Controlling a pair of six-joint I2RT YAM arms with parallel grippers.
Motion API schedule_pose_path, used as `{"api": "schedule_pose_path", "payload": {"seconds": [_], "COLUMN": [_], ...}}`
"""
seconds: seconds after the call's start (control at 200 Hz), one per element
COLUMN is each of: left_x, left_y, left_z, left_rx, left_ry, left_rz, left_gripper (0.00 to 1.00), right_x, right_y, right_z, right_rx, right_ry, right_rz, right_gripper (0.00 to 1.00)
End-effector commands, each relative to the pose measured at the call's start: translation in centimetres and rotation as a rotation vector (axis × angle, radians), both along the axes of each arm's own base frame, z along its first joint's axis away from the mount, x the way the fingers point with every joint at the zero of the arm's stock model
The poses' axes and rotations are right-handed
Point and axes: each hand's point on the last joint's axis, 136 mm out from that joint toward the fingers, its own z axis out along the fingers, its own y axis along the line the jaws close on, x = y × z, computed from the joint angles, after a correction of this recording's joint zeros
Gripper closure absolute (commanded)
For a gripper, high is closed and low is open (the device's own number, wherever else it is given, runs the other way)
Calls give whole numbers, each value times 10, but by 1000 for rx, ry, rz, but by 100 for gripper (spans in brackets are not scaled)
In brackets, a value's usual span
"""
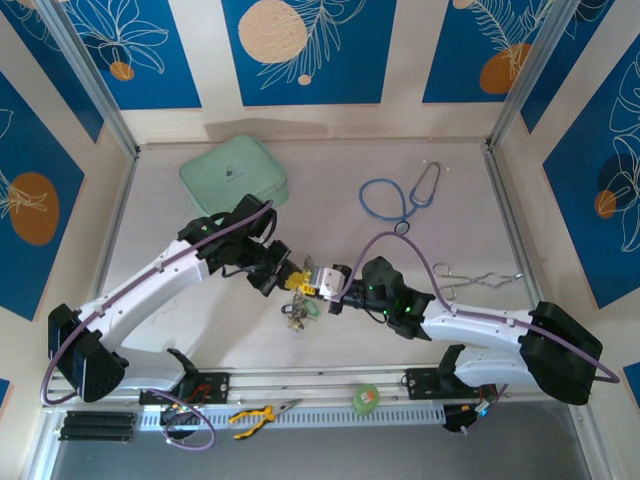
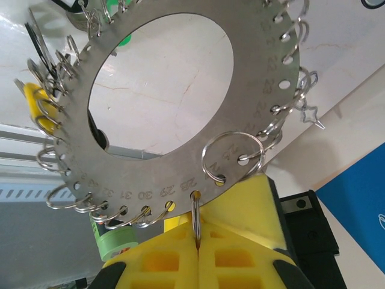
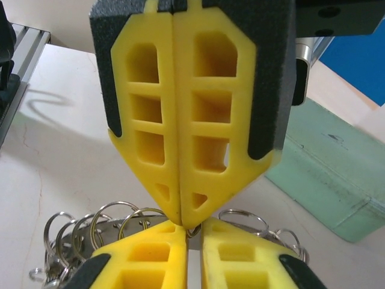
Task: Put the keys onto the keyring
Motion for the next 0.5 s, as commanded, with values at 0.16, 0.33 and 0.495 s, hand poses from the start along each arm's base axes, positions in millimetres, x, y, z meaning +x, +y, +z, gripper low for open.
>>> {"api": "schedule_pose_path", "payload": {"seconds": [0.16,0.33,0.495], "left_x": [6,42,83], "left_y": [-9,16,51], "left_z": [15,19,35], "left_rx": [-102,-95,-25], "left_ry": [24,-236,-619], "left_rz": [116,239,191], "left_gripper": [100,43,32], "right_x": [8,7,8], "right_y": [7,3,-3], "right_z": [28,19,11], "right_rx": [67,44,10], "right_ry": [-40,13,71], "right_rz": [-10,3,7], "right_gripper": [100,100,100]}}
